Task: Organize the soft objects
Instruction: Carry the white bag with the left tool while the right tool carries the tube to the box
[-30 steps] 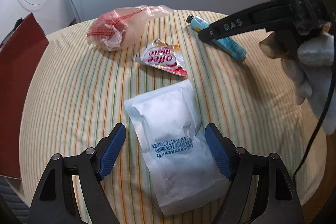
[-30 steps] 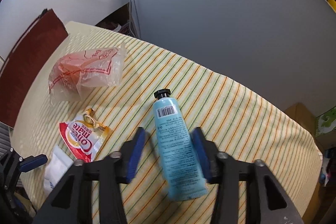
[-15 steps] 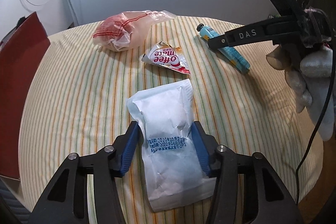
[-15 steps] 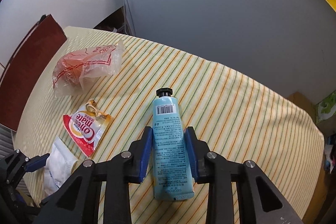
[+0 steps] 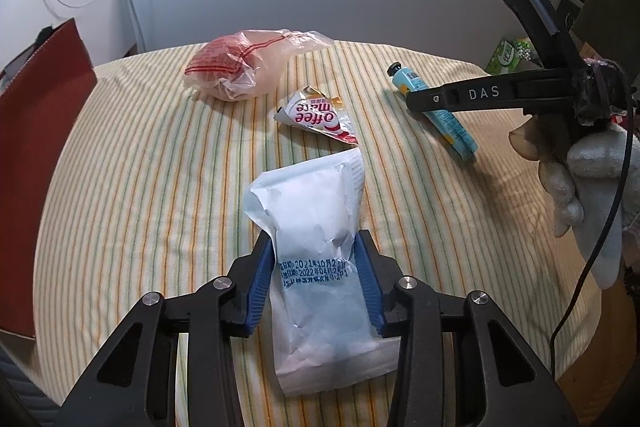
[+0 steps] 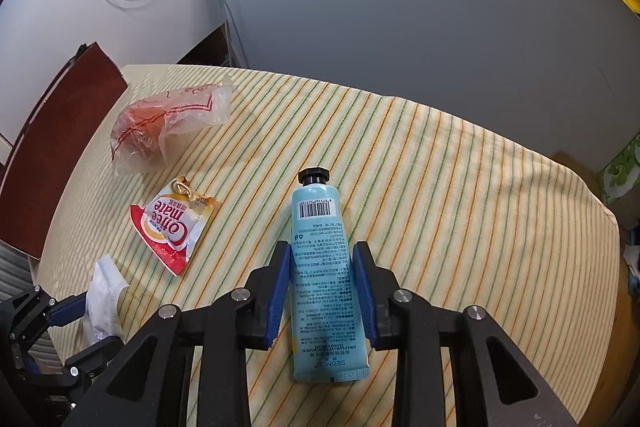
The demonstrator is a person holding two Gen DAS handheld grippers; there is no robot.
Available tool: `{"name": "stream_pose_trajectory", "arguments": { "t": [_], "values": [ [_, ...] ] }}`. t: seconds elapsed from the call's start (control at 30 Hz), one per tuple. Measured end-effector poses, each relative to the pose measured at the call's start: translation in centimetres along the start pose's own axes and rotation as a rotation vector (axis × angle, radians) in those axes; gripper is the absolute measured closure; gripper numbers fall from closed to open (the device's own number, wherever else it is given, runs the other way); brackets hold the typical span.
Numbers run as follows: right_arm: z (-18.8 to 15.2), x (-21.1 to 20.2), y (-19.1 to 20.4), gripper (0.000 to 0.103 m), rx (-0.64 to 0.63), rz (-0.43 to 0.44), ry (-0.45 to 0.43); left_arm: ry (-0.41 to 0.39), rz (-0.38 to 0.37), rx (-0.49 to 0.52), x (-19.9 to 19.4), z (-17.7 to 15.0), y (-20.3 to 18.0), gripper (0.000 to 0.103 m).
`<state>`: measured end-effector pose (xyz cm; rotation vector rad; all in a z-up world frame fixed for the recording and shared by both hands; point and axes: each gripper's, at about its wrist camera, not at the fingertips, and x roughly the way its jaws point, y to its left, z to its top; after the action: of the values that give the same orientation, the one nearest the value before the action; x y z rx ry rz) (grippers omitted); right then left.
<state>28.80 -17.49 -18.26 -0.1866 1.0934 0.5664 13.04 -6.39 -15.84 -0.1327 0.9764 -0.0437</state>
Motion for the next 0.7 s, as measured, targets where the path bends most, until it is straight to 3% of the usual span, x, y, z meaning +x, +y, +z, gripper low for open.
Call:
{"name": "stream_pose_trajectory", "arguments": {
  "t": [0.4,0.7],
  "values": [
    [-0.8,-4.0,0.6,0.075,0.008,0.025,-0.070,-0.061,-0.033,-0.001,-2.9,0.5,1.3,0.064],
    [0.9,-7.0,4.8,0.075,-0.032,0.064,-0.130,-0.151,-0.026,-0.022,-7.5,1.3,4.9,0.064]
  ]
}}
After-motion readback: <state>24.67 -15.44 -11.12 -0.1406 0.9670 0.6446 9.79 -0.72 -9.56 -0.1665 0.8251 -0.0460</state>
